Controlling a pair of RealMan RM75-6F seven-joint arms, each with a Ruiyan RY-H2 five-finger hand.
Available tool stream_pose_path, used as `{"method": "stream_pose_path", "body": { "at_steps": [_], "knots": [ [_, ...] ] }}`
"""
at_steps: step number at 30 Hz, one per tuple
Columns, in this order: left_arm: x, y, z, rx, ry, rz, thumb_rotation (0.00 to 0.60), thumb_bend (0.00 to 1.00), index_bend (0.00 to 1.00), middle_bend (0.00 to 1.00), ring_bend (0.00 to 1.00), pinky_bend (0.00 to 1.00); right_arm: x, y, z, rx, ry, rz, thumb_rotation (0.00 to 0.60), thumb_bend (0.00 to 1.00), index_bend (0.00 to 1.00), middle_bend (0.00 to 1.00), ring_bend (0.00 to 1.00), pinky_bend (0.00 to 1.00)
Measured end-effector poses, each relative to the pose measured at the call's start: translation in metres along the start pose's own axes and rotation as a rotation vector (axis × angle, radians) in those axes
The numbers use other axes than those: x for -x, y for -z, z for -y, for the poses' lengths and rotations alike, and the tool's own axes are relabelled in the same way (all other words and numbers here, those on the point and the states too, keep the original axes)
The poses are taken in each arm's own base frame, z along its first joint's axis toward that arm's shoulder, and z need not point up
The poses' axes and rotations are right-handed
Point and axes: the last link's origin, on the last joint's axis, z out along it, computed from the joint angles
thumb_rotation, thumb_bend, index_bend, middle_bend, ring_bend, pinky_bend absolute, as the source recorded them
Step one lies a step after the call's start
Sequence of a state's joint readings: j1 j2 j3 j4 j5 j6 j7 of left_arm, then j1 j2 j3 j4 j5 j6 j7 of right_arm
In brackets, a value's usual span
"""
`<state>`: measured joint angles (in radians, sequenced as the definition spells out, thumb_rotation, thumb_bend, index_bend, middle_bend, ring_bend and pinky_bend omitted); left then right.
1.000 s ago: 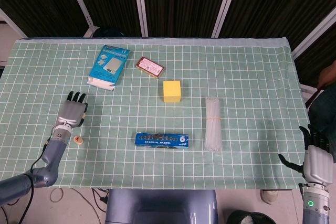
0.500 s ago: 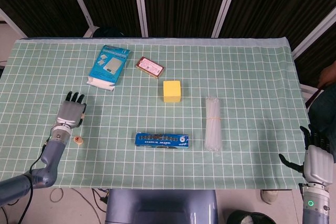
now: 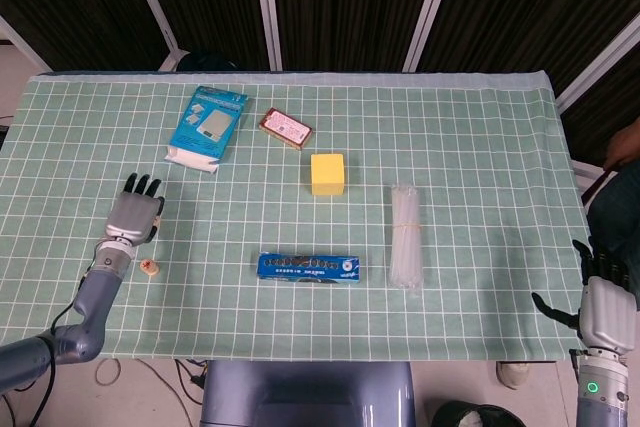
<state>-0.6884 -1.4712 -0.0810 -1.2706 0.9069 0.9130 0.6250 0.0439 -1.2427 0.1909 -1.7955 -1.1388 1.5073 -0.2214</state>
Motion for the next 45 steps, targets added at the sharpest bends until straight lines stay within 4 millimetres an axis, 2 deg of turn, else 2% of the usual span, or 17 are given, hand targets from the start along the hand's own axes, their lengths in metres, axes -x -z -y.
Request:
{"method": "stream_pose_path", "body": {
  "at_steps": [7, 13, 16, 23, 30, 45],
  "knots": [
    [-0.018, 0.024, 0.002, 0.041, 0.009, -0.052, 0.600, 0.34, 0.50, 0.10, 0.00, 0.00, 0.000, 0.000, 0.000, 0.003, -0.001, -0.001, 0.600, 0.27, 0.12, 0.06, 0.02, 0.00],
    [-0.030, 0.058, 0.012, 0.084, -0.017, -0.096, 0.600, 0.34, 0.50, 0.11, 0.00, 0.00, 0.000, 0.000, 0.000, 0.000, -0.001, -0.001, 0.600, 0.27, 0.12, 0.06, 0.02, 0.00],
    [-0.029, 0.072, 0.014, 0.109, -0.019, -0.104, 0.600, 0.34, 0.50, 0.11, 0.00, 0.00, 0.000, 0.000, 0.001, -0.002, 0.000, -0.001, 0.600, 0.27, 0.12, 0.06, 0.02, 0.00],
    [-0.009, 0.097, 0.013, 0.172, -0.050, -0.080, 0.600, 0.34, 0.49, 0.11, 0.00, 0.00, 0.000, 0.000, 0.000, 0.000, 0.001, -0.002, 0.600, 0.27, 0.12, 0.06, 0.02, 0.00],
    [0.006, 0.102, 0.010, 0.194, -0.066, -0.068, 0.600, 0.34, 0.49, 0.11, 0.00, 0.00, -0.001, 0.000, 0.000, 0.003, -0.001, -0.008, 0.600, 0.27, 0.12, 0.06, 0.02, 0.00],
    [0.016, 0.102, 0.007, 0.197, -0.098, -0.075, 0.600, 0.34, 0.48, 0.11, 0.00, 0.00, -0.001, 0.000, 0.000, 0.004, 0.001, -0.010, 0.600, 0.27, 0.12, 0.06, 0.02, 0.00]
  ]
}}
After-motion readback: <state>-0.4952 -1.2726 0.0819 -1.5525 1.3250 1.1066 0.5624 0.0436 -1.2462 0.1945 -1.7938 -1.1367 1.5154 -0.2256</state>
